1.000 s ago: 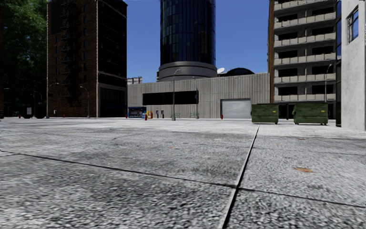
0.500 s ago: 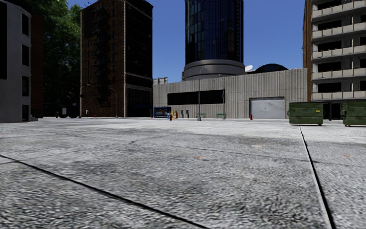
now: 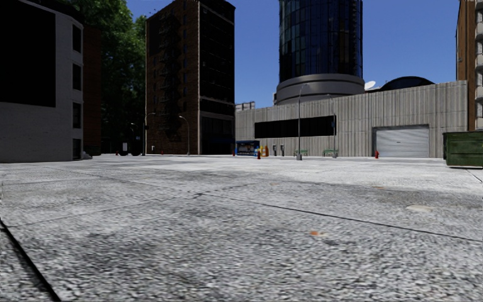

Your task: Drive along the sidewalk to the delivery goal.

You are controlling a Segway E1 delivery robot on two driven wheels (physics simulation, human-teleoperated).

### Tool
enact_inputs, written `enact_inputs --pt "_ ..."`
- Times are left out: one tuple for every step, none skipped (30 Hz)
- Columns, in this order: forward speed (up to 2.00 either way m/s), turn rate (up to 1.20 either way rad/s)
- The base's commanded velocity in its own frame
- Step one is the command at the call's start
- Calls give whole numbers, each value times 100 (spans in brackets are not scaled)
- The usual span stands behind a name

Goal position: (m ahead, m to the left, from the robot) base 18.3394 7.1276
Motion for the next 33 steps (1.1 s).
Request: enact_inputs --pt "200 40" --pt "200 40" --pt "200 40" --pt "200 40" --pt "200 40" --pt "200 40" --pt "200 40" --pt "200 40" --pt "200 40" --pt "200 40" --pt "200 40" --pt "200 40" --pt "200 40" --pt "200 40" --pt "200 40" --pt "200 40" --pt "200 40" --pt "200 40" --pt "200 40" --pt "200 40" --pt "200 40" --pt "200 40" --pt "200 40" --pt "200 40" --pt "200 40" --pt "200 40" --pt "200 40" --pt "200 40" --pt "200 40" --pt "200 40" --pt "200 40" --pt "200 40" --pt "200 40"
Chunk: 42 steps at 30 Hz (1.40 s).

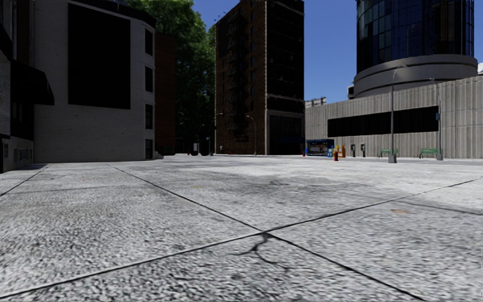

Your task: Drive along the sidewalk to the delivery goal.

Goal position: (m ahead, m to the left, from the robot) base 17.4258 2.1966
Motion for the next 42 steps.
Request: enact_inputs --pt "200 40" --pt "200 40" --pt "200 40" --pt "200 40" --pt "200 40" --pt "200 40" --pt "200 40" --pt "200 40" --pt "200 33" --pt "200 0" --pt "200 0" --pt "200 0" --pt "200 0" --pt "200 0" --pt "200 0" --pt "200 0" --pt "200 0" --pt "200 0" --pt "200 0" --pt "200 0" --pt "200 0" --pt "200 0" --pt "200 0" --pt "200 0" --pt "200 0" --pt "200 0" --pt "200 0" --pt "200 0" --pt "200 0" --pt "200 0" --pt "200 0" --pt "200 0" --pt "200 0" --pt "200 0" --pt "200 0" --pt "200 0" --pt "200 0" --pt "200 0" --pt "200 0" --pt "200 0" --pt "200 0" --pt "200 0"
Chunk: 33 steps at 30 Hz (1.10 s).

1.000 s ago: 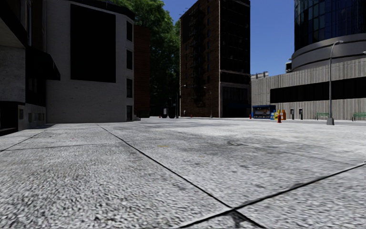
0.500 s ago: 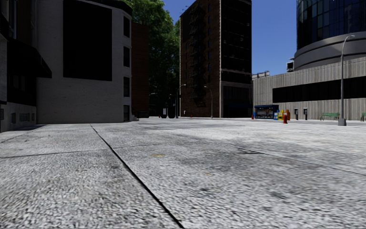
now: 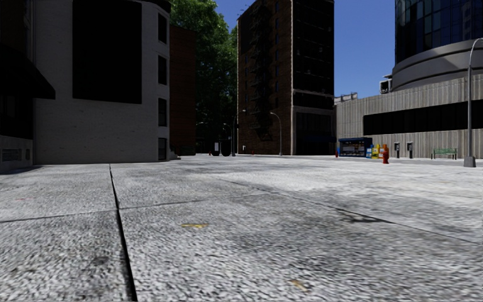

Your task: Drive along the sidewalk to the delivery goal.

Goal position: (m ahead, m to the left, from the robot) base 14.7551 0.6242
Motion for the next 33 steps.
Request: enact_inputs --pt "200 0" --pt "200 0" --pt "200 0" --pt "200 0" --pt "200 0" --pt "200 0" --pt "200 0" --pt "200 0" --pt "200 0" --pt "200 0" --pt "200 0" --pt "200 0" --pt "200 0" --pt "200 0" --pt "200 0" --pt "200 0" --pt "200 0" --pt "200 0" --pt "200 0" --pt "200 0" --pt "200 0" --pt "200 0" --pt "200 0" --pt "200 0" --pt "200 0" --pt "200 0" --pt "200 0" --pt "200 0" --pt "200 0" --pt "200 0" --pt "200 0" --pt "200 0" --pt "200 0"
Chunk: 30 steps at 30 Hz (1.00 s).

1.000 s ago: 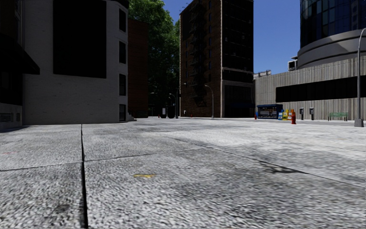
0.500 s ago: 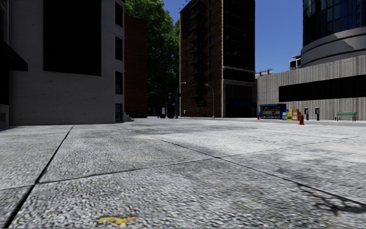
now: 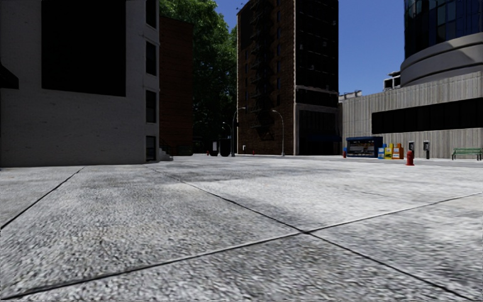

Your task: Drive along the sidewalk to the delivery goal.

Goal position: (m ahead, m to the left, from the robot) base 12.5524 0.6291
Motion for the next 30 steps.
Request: enact_inputs --pt "200 0" --pt "200 0" --pt "200 0" --pt "200 0" --pt "200 0" --pt "200 0" --pt "200 0" --pt "200 0" --pt "200 0" --pt "200 0" --pt "200 0" --pt "200 0" --pt "200 0" --pt "200 0" --pt "200 0" --pt "200 0" --pt "200 0" --pt "200 0" --pt "200 0" --pt "200 0" --pt "200 0" --pt "200 0" --pt "200 0" --pt "200 0" --pt "200 0" --pt "200 0" --pt "200 0" --pt "200 0" --pt "200 0" --pt "200 0"
